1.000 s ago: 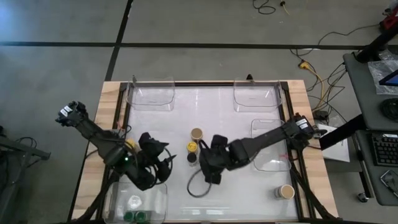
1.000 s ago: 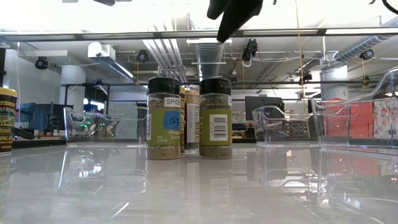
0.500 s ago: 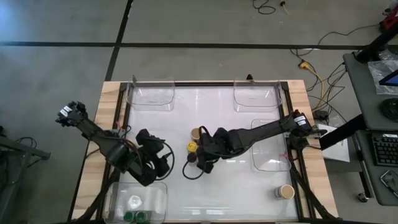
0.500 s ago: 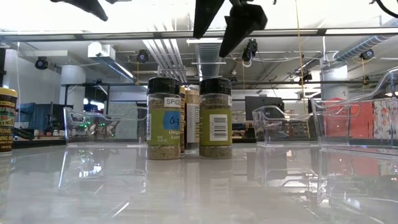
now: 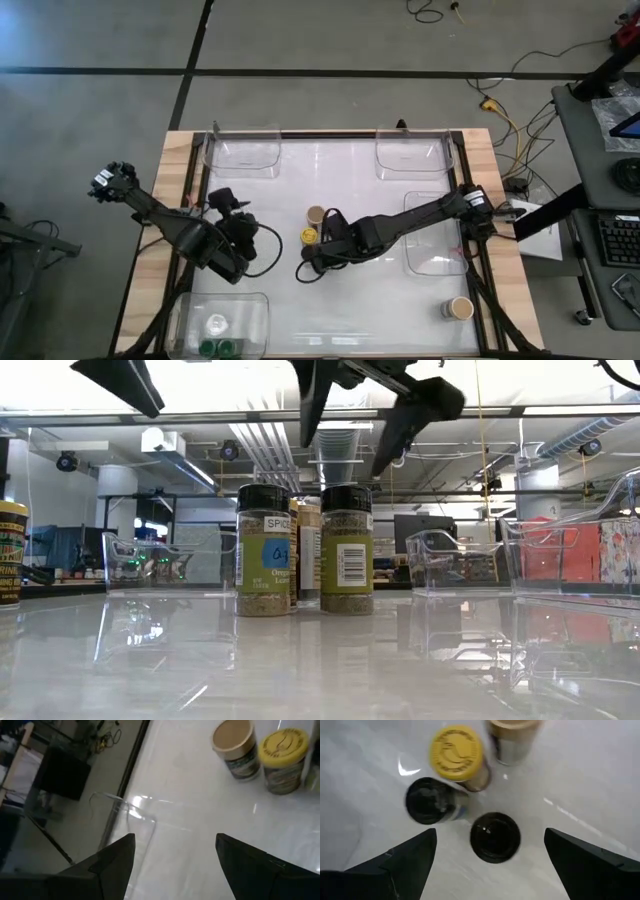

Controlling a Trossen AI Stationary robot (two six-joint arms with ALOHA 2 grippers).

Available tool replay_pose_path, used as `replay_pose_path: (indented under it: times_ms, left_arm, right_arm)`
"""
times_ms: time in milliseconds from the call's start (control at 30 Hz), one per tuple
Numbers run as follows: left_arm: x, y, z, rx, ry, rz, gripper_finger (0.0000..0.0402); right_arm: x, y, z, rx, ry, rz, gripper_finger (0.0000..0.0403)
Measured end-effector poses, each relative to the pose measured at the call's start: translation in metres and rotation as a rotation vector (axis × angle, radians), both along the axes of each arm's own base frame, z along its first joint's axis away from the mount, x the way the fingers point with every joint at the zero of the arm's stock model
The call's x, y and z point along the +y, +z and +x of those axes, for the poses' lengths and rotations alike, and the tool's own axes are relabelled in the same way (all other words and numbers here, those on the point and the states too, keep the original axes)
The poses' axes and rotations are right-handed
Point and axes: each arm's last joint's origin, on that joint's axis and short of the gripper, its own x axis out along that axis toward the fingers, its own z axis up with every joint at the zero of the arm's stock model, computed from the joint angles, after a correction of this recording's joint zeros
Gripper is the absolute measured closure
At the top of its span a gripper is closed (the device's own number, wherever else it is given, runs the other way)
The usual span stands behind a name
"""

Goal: Sort spices by type
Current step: Put the right black seasoning bottle into the middle transparent bin

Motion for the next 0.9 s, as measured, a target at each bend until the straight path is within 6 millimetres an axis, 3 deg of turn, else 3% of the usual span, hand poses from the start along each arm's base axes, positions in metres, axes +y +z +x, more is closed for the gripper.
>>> replay_pose_path:
  times_ms: [300, 467, 667, 900]
  left_arm:
    - [0.017, -0.007, -0.026, 0.007, -0.045, 0.024, 0.0141]
    - [0.025, -0.006, -0.038, -0.069, -0.055, -0.021, 0.0141]
    - [0.031, 0.000, -0.047, -0.160, -0.054, -0.077, 0.0141]
    - [0.032, 0.006, -0.047, -0.232, -0.045, -0.074, 0.0141]
  right_arm:
    - [-0.002, -0.001, -0.005, -0.001, -0.269, 0.067, 0.0042]
    - [-0.001, -0.008, -0.001, -0.013, -0.334, 0.080, 0.0042]
    - [0.001, -0.029, 0.006, 0.031, -0.378, 0.079, 0.0042]
    - [-0.001, -0.032, 0.009, 0.022, -0.406, 0.086, 0.0042]
